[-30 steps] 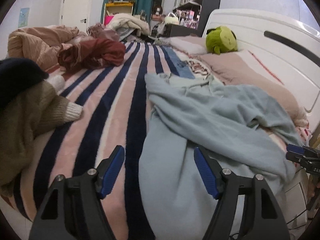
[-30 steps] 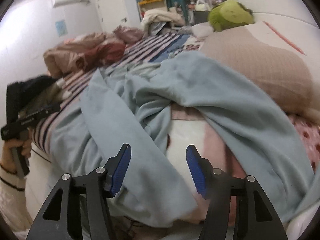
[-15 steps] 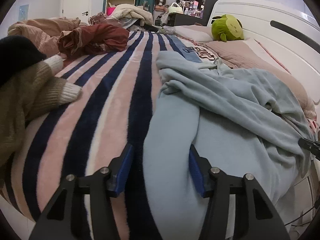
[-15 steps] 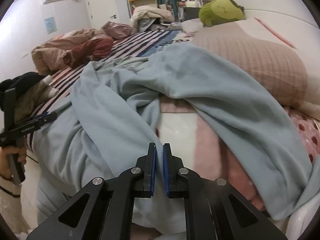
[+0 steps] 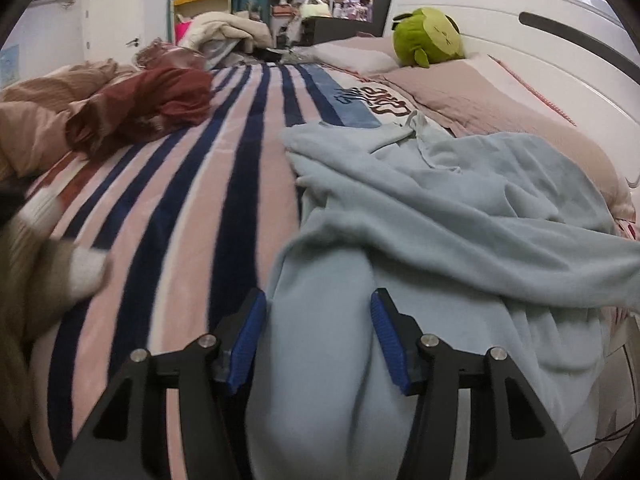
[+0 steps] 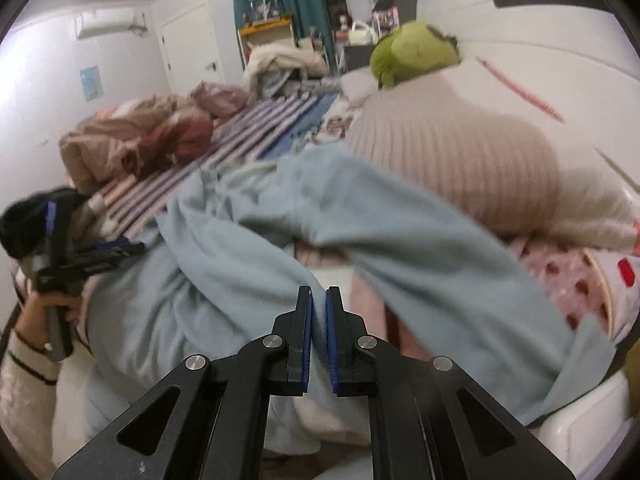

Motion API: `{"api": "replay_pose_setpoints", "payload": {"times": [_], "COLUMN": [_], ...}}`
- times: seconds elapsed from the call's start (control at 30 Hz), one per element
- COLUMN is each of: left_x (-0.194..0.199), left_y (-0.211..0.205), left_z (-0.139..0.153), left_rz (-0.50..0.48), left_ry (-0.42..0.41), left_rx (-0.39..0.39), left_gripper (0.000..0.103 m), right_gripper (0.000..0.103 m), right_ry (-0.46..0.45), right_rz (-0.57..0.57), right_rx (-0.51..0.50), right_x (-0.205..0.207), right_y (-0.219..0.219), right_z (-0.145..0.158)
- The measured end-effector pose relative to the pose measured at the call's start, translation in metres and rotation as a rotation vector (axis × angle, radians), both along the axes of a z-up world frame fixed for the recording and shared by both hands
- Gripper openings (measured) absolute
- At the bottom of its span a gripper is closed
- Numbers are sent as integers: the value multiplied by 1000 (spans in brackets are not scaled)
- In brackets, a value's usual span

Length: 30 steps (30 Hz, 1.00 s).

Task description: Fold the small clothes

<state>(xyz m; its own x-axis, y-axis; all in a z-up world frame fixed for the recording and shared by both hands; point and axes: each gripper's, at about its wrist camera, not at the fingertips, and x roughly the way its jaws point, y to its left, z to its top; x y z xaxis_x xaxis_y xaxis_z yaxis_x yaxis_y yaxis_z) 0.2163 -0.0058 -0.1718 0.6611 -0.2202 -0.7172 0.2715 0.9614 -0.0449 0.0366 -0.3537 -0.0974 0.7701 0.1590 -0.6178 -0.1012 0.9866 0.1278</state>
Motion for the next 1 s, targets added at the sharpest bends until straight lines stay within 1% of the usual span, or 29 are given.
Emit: {"api": "replay_pose_setpoints", "payload": {"times": [0.03, 0.1, 0.17, 0.2, 0.23, 0.27, 0.3, 0.33, 0.37, 0.4, 0.47, 0.5, 0.53, 0.57, 0.6, 0.67, 0.7, 0.73, 0.77, 0.8, 0.87, 0.9, 0.93, 0.97, 1.0], "left_x": [5, 20, 31, 35, 39, 42, 43, 43, 42, 41, 37, 37, 37, 38, 36, 29, 26, 18, 10, 3, -9, -18, -25, -31, -37], "left_y": [-4, -14, -19, -19, -17, -14, -9, -1, 8, 19, 39, 47, 52, 58, 60, 60, 60, 62, 62, 63, 64, 65, 64, 60, 59], "left_z": [0, -3, -3, -3, -1, 0, 2, 4, 6, 8, 9, 8, 5, -1, -4, -7, -6, -2, 3, 8, 19, 25, 30, 34, 36], "left_rz": [-8, -13, 10, 26, 49, 86, 128, 170, 199, 242, 322, 343, 345, 333, 327, 295, 285, 275, 271, 265, 255, 244, 228, 209, 197], "left_ry": [6, 10, 6, 0, -11, -26, -45, -66, -80, -98, -114, -109, -94, -63, -51, -34, -35, -40, -46, -55, -70, -83, -93, -100, -105], "left_rx": [9, 56, 90, 97, 111, 142, 173, 186, 181, 169, 162, 159, 148, 118, 106, 100, 96, 74, 50, 13, -50, -78, -106, -134, -152], "left_gripper": [51, 51, 51, 48, 40, 33, 22, 22, 22, 22, 22, 22, 26, 28, 32, 34, 42, 55, 59, 61, 61, 61, 61, 61, 61], "right_gripper": [2, 2, 2, 2, 2, 2, 2, 2, 2, 2, 1, 0, 0, 0, 0, 0, 0, 2, 3, 3, 3, 5, 14, 30, 37], "right_ry": [-11, -28, -44, -50, -57, -60, -61, -63, -61, -51, -30, -5, 9, 46, 80, 164, 197, 225, 235, 226, 189, 171, 150, 157, 183], "right_rz": [9, 25, 43, 50, 56, 57, 60, 62, 68, 95, 137, 158, 162, 170, 173, 184, 186, 189, 194, 201, 241, 255, 293, 311, 327], "right_rx": [15, 27, 42, 50, 57, 61, 68, 76, 89, 125, 177, 198, 198, 191, 191, 209, 215, 211, 200, 190, 186, 176, 155, 137, 90], "right_x": [-1, 0, 2, 3, 4, 6, 8, 8, 10, 11, 14, 17, 18, 22, 25, 29, 29, 29, 29, 30, 36, 38, 46, 51, 59], "right_y": [-2, -2, -1, 0, 0, 1, 1, 1, 1, 1, 4, 9, 12, 16, 19, 21, 21, 22, 23, 25, 30, 33, 41, 47, 58], "right_z": [7, 15, 23, 25, 28, 28, 29, 29, 29, 29, 25, 20, 16, 6, -3, -25, -35, -43, -45, -43, -33, -28, -20, -19, -21]}}
